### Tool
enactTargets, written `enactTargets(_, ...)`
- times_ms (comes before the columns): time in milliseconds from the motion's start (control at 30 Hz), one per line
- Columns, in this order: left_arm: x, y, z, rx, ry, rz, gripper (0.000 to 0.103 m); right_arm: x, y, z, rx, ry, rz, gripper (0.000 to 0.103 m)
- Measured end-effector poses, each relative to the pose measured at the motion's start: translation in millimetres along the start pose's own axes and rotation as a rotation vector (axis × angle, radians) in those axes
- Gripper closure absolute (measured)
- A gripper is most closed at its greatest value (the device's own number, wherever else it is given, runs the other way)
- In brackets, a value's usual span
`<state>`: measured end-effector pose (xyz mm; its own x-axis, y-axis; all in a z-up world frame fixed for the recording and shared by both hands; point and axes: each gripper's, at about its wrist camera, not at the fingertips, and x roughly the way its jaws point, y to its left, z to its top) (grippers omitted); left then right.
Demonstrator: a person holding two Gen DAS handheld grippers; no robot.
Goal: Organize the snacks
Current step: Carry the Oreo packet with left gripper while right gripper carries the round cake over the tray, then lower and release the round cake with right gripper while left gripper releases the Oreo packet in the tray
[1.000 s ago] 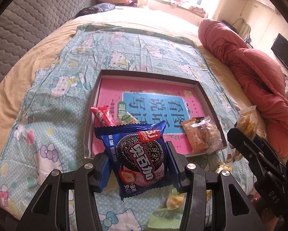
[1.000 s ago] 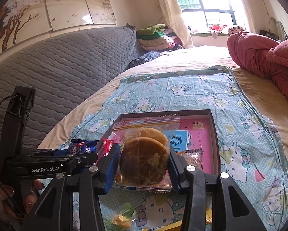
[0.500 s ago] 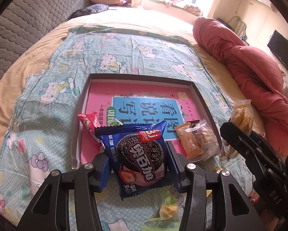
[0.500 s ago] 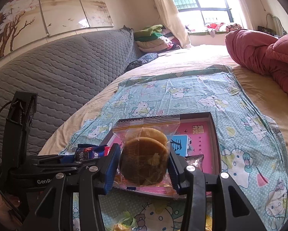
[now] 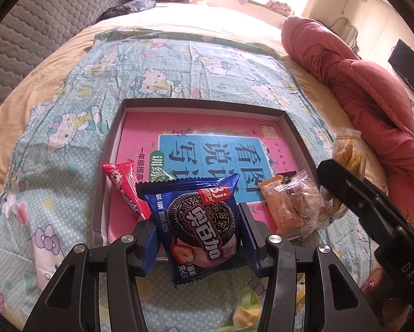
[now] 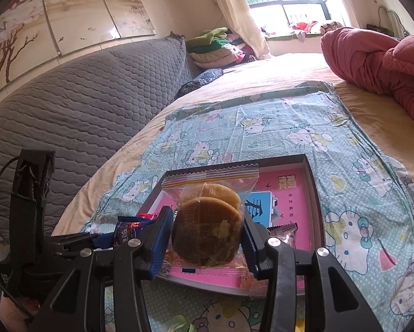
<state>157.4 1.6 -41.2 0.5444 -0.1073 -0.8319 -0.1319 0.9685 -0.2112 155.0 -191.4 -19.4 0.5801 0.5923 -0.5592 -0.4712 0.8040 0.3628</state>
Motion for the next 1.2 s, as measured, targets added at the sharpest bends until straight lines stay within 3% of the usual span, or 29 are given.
enactTargets(1200,37.8,-17.8,-4.4,0.078,0.051,0.038,0.05,31.8,-27.5,-15.0,0.034,0.086,0.012,0.056)
